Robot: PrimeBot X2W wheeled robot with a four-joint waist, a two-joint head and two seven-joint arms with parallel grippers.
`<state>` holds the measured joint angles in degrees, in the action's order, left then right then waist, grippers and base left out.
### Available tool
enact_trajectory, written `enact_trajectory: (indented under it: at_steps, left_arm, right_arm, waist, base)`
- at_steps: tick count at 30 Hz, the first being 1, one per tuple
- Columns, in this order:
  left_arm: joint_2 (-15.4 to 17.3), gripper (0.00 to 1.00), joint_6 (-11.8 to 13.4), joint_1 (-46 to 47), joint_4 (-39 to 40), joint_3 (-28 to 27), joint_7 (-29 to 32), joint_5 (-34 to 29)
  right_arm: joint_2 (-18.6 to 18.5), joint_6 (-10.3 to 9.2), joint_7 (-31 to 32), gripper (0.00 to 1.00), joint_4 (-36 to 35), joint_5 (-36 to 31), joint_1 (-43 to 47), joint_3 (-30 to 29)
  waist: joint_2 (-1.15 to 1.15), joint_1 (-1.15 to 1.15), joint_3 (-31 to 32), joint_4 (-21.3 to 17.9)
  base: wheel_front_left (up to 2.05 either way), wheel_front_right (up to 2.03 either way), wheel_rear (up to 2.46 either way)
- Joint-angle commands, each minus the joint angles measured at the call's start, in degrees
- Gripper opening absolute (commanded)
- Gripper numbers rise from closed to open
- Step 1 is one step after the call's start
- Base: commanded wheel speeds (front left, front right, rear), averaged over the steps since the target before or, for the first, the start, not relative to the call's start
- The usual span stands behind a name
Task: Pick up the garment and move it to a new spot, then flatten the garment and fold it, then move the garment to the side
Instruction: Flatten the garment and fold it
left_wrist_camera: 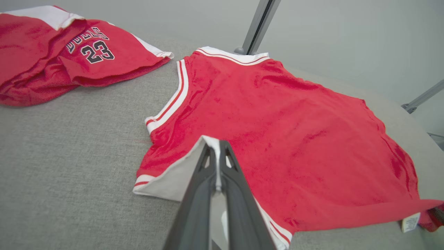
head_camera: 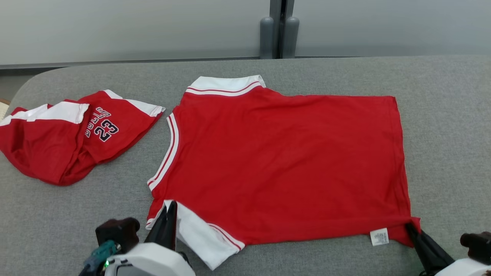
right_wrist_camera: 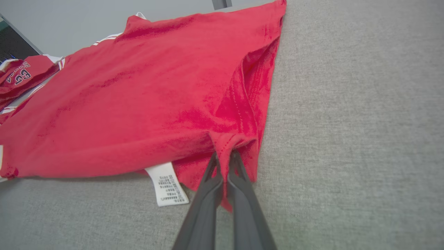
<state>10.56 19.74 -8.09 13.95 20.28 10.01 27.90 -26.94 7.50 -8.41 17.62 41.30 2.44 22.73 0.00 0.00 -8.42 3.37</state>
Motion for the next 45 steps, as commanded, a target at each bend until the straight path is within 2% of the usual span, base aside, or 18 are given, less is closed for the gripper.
enact_trajectory:
  at_steps: [1,8,14,23,24,25,26,27,28,29,34,37,41,45]
  left_arm:
    - [-0.52,0.00,-1.17,3.92,-1.83,-0.63,-0.63,0.73]
    - [-3.17,0.00,-4.33,15.49,-10.17,-2.30,-1.48,3.99]
    - [-4.25,0.00,-5.88,21.62,-15.89,-3.49,-2.43,5.91]
    - [-5.58,0.00,-8.90,32.20,-25.14,-4.92,-9.24,6.53]
    - [-5.74,0.00,-9.28,33.18,-26.26,-4.97,-10.30,6.52]
    - [-5.90,0.00,-9.28,33.97,-27.72,-4.95,-10.86,6.54]
    - [-6.05,0.00,-9.75,34.61,-29.22,-4.71,-11.46,6.53]
    - [-6.24,0.07,-10.10,35.45,-30.42,-4.54,-12.30,6.71]
    - [-6.37,0.67,-10.51,36.43,-31.57,-4.63,-13.65,6.87]
    - [-6.50,1.00,-10.87,37.04,-32.95,-4.46,-14.84,6.88]
    - [-6.79,1.00,-11.51,38.19,-37.09,-3.08,-23.40,3.36]
    - [-6.87,1.00,-9.74,36.84,-36.41,-3.00,-25.09,-1.32]
    - [-7.25,1.00,-6.31,31.64,-26.50,-4.96,-25.21,-9.78]
    - [-7.39,1.00,-4.03,24.80,-19.32,-4.88,-25.18,-15.20]
  right_arm:
    - [-1.24,-0.02,0.68,0.00,-0.43,0.96,-1.85,-0.39]
    - [-5.35,-0.02,1.17,0.00,-1.19,2.22,-7.77,0.11]
    - [-6.75,-0.02,1.94,0.00,-1.65,3.98,-11.89,1.90]
    - [-8.53,-0.02,1.00,0.00,-1.40,10.27,-19.04,5.20]
    - [-9.04,-0.02,0.29,0.31,-1.13,10.60,-19.68,5.37]
    - [-9.16,-0.02,-0.34,0.79,-1.11,11.30,-20.30,5.68]
    - [-9.23,-0.02,-0.90,1.00,-1.02,11.86,-20.75,6.24]
    - [-9.50,-0.02,-1.65,1.00,-0.94,12.02,-21.26,6.67]
    - [-9.80,-0.02,-2.35,1.00,-0.98,12.38,-21.73,7.02]
    - [-9.99,-0.02,-3.06,1.00,-0.95,12.48,-22.12,7.56]
    - [-10.47,-0.02,-6.47,1.00,-1.20,9.76,-22.63,7.73]
    - [-9.41,-0.02,-6.88,1.00,-3.72,4.80,-21.96,3.34]
    - [-5.75,-0.02,-6.80,1.00,-9.98,-4.18,-17.22,-5.99]
    - [-2.24,-0.02,-6.82,1.00,-14.66,-9.45,-11.84,-11.45]
  waist:
    - [0.00,0.00,-1.63,-1.05]
    - [0.00,0.00,-4.54,-2.03]
    - [0.00,0.00,-5.82,-2.46]
    - [0.00,0.00,-8.93,-2.20]
    - [0.00,0.00,-9.30,-2.14]
    - [0.00,0.00,-9.65,-2.10]
    - [0.00,0.00,-9.94,-2.12]
    - [0.00,0.00,-10.30,-2.14]
    - [0.00,0.00,-10.67,-2.13]
    - [0.00,0.00,-10.94,-2.15]
    - [0.00,0.00,-11.91,-2.28]
    - [0.00,0.00,-12.19,-2.48]
    - [0.00,0.00,-12.35,-2.84]
    - [0.00,0.00,-11.25,-3.03]
  base:
    - [0.00,0.00,0.00]
    - [0.00,0.00,0.00]
    - [0.00,0.00,0.00]
    - [0.00,0.00,0.00]
    - [0.00,0.00,0.00]
    - [0.00,0.00,0.00]
    - [0.00,0.00,0.00]
    - [0.00,0.00,0.00]
    - [0.00,0.00,0.00]
    - [0.00,0.00,0.00]
    - [0.00,0.00,0.00]
    - [0.00,0.00,0.00]
    - [0.00,0.00,0.00]
    - [0.00,0.00,0.00]
